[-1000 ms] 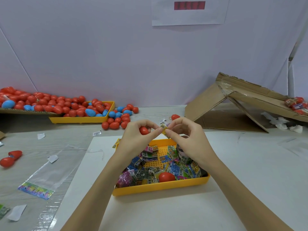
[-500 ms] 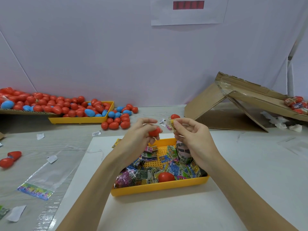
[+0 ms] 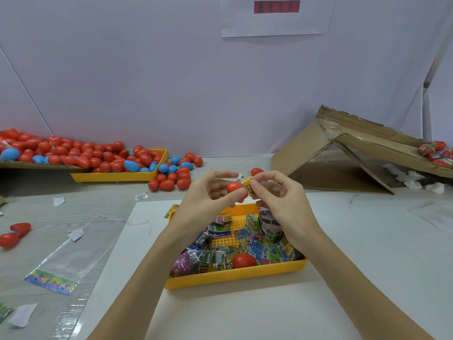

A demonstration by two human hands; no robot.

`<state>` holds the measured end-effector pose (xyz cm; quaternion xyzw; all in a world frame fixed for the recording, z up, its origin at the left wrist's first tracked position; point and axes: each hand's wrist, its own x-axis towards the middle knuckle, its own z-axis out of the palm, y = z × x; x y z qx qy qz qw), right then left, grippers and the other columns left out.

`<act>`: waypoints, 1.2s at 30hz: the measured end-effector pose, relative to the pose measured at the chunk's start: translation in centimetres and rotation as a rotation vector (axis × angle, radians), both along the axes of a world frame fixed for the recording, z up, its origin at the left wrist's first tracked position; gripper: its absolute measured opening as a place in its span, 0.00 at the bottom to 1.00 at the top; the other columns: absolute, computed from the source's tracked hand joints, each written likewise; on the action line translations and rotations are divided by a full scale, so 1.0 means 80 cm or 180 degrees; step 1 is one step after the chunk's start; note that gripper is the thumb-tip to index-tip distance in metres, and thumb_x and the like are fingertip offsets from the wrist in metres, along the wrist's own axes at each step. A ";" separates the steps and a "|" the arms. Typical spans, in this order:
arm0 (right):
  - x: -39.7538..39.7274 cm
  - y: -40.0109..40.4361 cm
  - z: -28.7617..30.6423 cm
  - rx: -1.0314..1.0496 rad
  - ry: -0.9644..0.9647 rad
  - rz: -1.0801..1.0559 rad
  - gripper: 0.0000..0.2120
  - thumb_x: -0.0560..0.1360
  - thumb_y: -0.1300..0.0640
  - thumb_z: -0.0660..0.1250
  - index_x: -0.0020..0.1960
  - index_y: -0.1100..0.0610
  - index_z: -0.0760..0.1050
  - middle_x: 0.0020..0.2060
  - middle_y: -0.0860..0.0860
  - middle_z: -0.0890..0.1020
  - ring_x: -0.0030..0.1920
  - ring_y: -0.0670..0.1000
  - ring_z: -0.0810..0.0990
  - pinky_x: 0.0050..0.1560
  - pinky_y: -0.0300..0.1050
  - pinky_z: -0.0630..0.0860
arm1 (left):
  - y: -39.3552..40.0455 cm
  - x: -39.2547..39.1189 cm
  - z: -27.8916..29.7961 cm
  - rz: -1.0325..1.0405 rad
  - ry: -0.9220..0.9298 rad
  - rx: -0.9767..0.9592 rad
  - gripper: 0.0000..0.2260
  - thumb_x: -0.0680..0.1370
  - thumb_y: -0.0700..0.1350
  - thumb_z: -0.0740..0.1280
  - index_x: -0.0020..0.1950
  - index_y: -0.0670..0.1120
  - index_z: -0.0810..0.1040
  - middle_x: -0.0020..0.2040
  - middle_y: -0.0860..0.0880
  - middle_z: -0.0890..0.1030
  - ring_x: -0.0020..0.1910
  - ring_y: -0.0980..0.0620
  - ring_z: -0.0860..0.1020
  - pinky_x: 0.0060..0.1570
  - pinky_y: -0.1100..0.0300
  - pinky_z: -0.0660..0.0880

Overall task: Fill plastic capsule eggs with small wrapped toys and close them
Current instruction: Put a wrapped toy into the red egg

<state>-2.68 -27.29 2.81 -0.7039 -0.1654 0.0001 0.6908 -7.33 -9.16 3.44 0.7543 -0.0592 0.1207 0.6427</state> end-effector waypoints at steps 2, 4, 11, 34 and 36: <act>0.000 0.000 0.000 -0.0023 -0.0042 0.0016 0.05 0.78 0.52 0.73 0.53 0.50 0.82 0.42 0.48 0.87 0.42 0.45 0.85 0.39 0.38 0.79 | 0.000 -0.001 0.001 -0.0022 -0.0005 0.0048 0.17 0.77 0.46 0.75 0.65 0.48 0.80 0.51 0.51 0.88 0.50 0.53 0.86 0.47 0.64 0.81; -0.001 -0.001 0.001 -0.0020 -0.0049 0.0027 0.05 0.79 0.52 0.73 0.53 0.50 0.82 0.42 0.48 0.87 0.42 0.46 0.85 0.38 0.37 0.79 | -0.001 -0.001 0.001 -0.0060 0.0016 0.0079 0.16 0.77 0.46 0.75 0.64 0.49 0.81 0.51 0.51 0.88 0.51 0.53 0.86 0.47 0.64 0.81; 0.000 -0.001 0.002 -0.0016 -0.0032 0.0050 0.05 0.80 0.52 0.72 0.54 0.50 0.82 0.42 0.49 0.87 0.43 0.48 0.85 0.39 0.40 0.80 | -0.002 0.001 0.000 -0.0069 0.0084 0.0125 0.17 0.76 0.47 0.76 0.64 0.47 0.81 0.51 0.52 0.88 0.50 0.54 0.86 0.47 0.65 0.81; 0.001 -0.006 0.009 -0.0380 -0.0028 0.0242 0.07 0.79 0.44 0.69 0.49 0.46 0.83 0.42 0.42 0.86 0.46 0.42 0.85 0.41 0.36 0.82 | 0.002 0.001 -0.002 0.0085 -0.0044 0.0416 0.12 0.75 0.50 0.78 0.57 0.51 0.85 0.47 0.51 0.87 0.47 0.54 0.86 0.46 0.64 0.81; 0.002 -0.005 0.008 -0.0589 -0.0368 0.0157 0.06 0.80 0.46 0.69 0.47 0.46 0.82 0.40 0.39 0.85 0.46 0.41 0.84 0.45 0.34 0.81 | 0.002 0.002 -0.003 0.0136 -0.0084 0.0434 0.12 0.75 0.50 0.78 0.56 0.51 0.84 0.46 0.52 0.87 0.46 0.54 0.86 0.46 0.64 0.81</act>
